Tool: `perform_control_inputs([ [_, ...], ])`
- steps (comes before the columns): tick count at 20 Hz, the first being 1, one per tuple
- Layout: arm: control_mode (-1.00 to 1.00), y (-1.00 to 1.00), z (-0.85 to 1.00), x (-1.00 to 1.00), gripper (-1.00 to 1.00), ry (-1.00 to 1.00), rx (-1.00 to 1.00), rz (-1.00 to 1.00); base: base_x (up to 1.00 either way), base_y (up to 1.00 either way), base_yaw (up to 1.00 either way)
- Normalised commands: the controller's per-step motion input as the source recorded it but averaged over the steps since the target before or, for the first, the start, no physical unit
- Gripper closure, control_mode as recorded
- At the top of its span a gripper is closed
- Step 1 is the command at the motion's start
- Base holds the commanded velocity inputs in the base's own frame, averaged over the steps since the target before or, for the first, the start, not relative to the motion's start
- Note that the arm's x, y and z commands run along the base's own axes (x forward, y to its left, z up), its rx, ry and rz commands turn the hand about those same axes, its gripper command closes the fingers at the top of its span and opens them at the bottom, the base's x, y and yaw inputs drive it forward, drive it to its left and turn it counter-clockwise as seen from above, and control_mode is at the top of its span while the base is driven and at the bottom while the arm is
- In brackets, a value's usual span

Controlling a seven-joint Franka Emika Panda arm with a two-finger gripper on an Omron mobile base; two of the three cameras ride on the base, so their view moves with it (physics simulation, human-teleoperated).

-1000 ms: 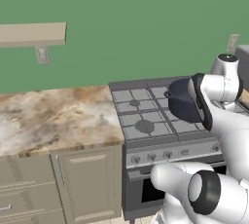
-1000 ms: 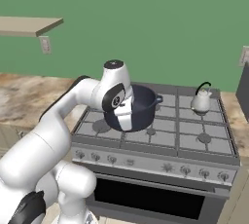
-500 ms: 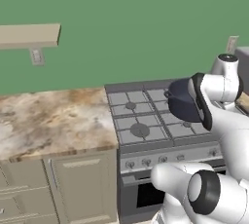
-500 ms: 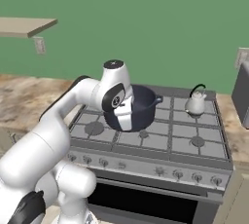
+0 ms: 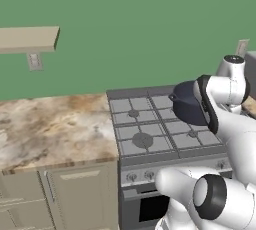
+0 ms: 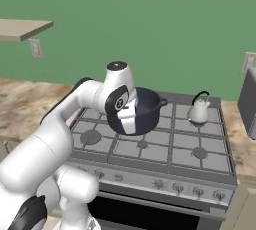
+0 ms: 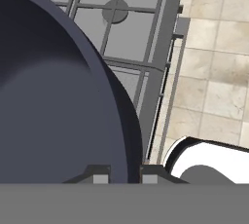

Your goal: Pick the kettle from the cabinet and place it on a stove burner. Then pick the pot from the counter and place it on another stove burner. Finally, turn both burners on.

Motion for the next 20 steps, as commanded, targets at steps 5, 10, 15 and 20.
perform_control_inputs([
  [5, 1.0, 0.0, 0.0, 0.0, 1.0, 0.0, 0.0, 0.0, 0.0, -0.16, -0.09],
  [10, 1.0, 0.0, 0.0, 0.0, 1.0, 0.0, 0.0, 0.0, 0.0, 0.0, -0.3],
  [15, 1.0, 0.0, 0.0, 0.0, 1.0, 0.0, 0.0, 0.0, 0.05, 0.27, -0.24],
  [20, 1.0, 0.0, 0.0, 0.0, 1.0, 0.0, 0.0, 0.0, 0.22, 0.44, -0.08],
])
